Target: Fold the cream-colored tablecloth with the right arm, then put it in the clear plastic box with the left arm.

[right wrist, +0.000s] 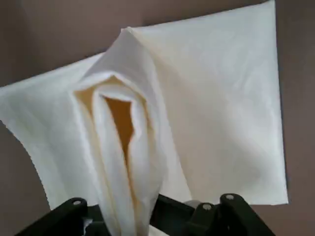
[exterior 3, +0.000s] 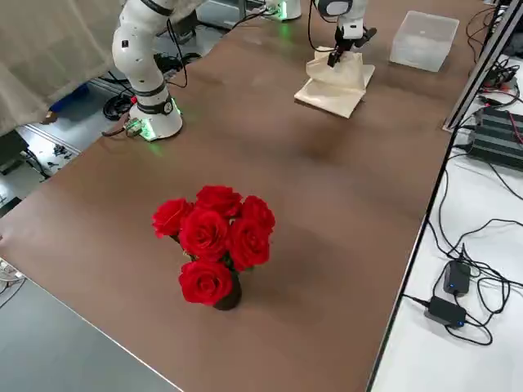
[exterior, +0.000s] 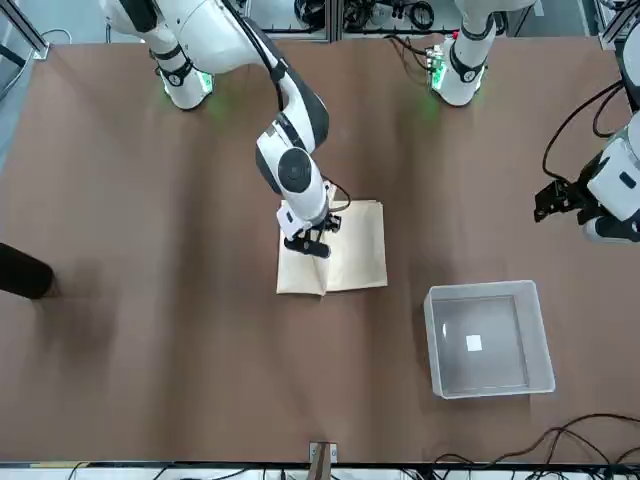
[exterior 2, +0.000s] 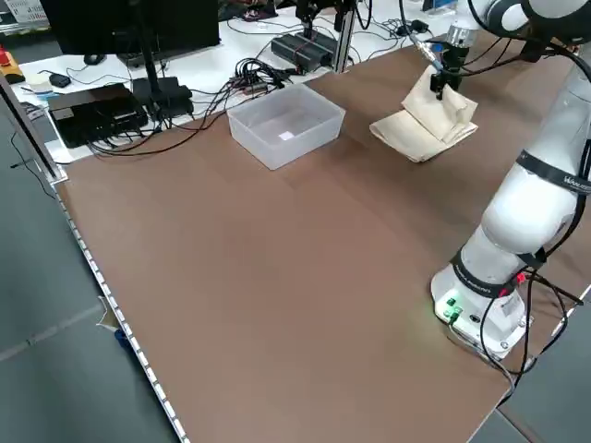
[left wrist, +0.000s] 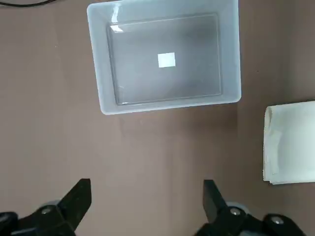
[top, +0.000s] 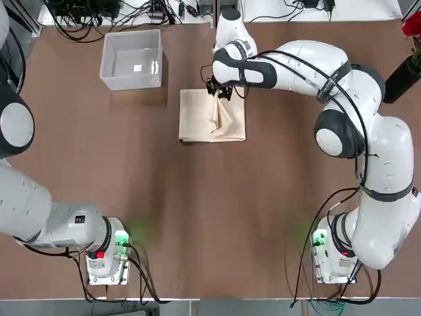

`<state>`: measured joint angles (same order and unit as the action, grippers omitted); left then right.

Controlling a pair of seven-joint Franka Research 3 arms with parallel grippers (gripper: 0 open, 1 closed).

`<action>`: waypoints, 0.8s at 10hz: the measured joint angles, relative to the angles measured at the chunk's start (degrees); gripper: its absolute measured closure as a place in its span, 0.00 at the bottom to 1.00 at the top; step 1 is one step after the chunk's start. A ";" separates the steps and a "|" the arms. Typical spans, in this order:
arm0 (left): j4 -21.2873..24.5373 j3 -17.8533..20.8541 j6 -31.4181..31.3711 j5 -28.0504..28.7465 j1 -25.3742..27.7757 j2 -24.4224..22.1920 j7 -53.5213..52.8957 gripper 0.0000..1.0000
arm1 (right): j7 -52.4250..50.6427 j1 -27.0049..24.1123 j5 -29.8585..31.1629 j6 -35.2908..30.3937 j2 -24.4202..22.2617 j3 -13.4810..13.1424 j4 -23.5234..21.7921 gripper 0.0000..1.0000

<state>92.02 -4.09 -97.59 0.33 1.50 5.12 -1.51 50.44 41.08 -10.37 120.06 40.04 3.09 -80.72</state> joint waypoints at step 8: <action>0.00 -0.03 0.00 0.00 -0.09 0.01 0.00 0.00 | -0.38 0.75 0.01 -0.85 0.00 0.15 0.65 0.98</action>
<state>92.02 -4.12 -97.59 0.33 1.42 5.14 -1.51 50.06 41.83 -10.37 119.21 40.05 3.24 -80.07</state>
